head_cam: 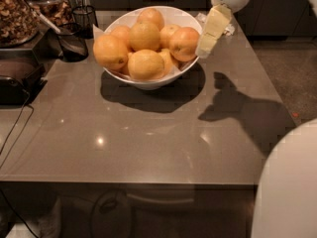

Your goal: Pick orange from white bowl

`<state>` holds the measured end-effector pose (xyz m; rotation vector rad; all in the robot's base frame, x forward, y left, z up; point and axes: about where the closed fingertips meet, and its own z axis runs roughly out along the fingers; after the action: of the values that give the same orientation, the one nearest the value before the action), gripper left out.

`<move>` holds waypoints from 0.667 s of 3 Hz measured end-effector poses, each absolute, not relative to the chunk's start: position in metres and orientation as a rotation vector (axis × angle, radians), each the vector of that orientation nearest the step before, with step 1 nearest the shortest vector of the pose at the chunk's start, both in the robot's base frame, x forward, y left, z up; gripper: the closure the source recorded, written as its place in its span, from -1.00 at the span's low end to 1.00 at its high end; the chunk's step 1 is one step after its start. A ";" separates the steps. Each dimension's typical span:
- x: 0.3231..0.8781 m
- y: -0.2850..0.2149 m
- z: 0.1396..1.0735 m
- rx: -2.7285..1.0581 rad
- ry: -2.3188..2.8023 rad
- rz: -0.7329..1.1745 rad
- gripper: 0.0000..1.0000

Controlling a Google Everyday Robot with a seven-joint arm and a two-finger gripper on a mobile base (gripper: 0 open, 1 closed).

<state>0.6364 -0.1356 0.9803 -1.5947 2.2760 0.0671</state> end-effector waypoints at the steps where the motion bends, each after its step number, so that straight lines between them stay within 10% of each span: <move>1: 0.643 -0.125 0.976 -1.596 2.278 0.101 -0.90; 2: 0.648 -0.113 0.973 -1.605 2.276 0.123 -0.70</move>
Offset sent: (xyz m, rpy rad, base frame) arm -0.0063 0.0233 -0.0094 -0.0026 0.1335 0.0341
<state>0.6484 -0.1128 0.9726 -1.6051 2.2764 0.1229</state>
